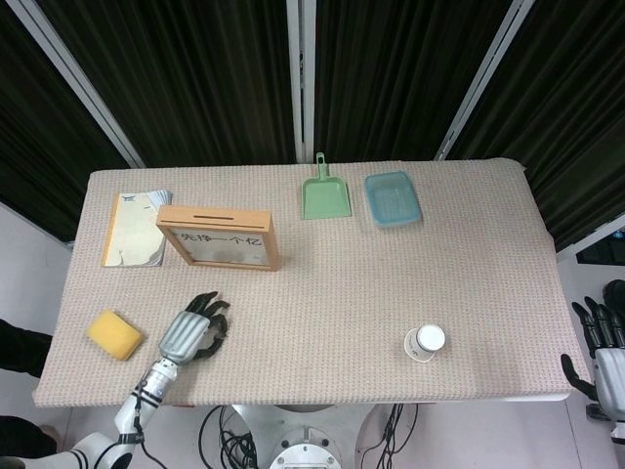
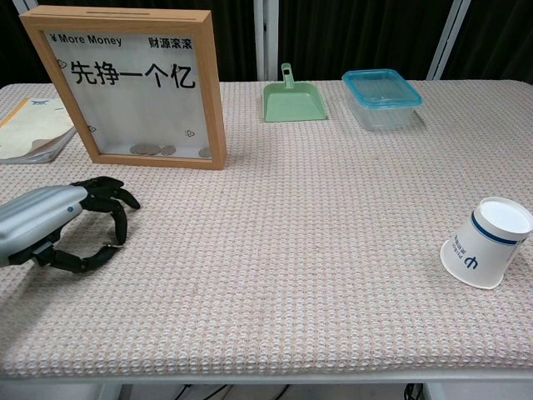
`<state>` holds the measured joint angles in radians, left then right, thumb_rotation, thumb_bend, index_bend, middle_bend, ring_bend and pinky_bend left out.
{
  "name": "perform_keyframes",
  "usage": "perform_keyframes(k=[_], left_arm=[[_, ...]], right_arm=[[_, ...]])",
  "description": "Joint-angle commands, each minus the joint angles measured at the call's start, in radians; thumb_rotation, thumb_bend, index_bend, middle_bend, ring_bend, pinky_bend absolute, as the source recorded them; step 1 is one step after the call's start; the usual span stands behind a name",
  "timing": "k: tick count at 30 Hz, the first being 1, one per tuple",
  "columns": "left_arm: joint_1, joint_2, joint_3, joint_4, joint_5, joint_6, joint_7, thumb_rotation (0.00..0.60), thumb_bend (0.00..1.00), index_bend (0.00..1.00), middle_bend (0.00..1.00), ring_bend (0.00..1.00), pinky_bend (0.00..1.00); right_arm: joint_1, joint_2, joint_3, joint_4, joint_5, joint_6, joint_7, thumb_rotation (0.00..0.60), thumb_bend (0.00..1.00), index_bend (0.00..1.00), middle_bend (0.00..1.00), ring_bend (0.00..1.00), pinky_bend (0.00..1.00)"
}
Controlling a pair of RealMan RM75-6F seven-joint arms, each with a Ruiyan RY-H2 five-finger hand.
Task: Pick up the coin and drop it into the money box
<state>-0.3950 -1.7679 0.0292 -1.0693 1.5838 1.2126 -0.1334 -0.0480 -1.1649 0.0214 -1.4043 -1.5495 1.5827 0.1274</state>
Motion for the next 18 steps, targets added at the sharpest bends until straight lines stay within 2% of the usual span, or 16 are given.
perform_keyframes(k=[1,10,18], left_arm=[[-0.002,-0.001,-0.002,0.002,0.003,0.010,-0.004,0.600,0.29,0.51,0.20,0.05,0.11],[-0.001,0.007,-0.005,-0.002,0.002,0.025,-0.005,0.600,0.29,0.52,0.20,0.05,0.11],[-0.003,-0.006,-0.006,0.019,-0.002,0.026,-0.022,0.600,0.35,0.54,0.21,0.05,0.11]], right_arm=[[0.000,0.000,0.000,0.000,0.000,0.000,0.000,0.600,0.34,0.00,0.00,0.00,0.00],[0.002,-0.001,-0.001,-0.002,-0.001,-0.004,-0.005,0.600,0.34,0.00,0.00,0.00,0.00],[-0.001,0.001,-0.001,-0.004,0.001,-0.004,-0.005,0.600,0.34,0.00,0.00,0.00,0.00]])
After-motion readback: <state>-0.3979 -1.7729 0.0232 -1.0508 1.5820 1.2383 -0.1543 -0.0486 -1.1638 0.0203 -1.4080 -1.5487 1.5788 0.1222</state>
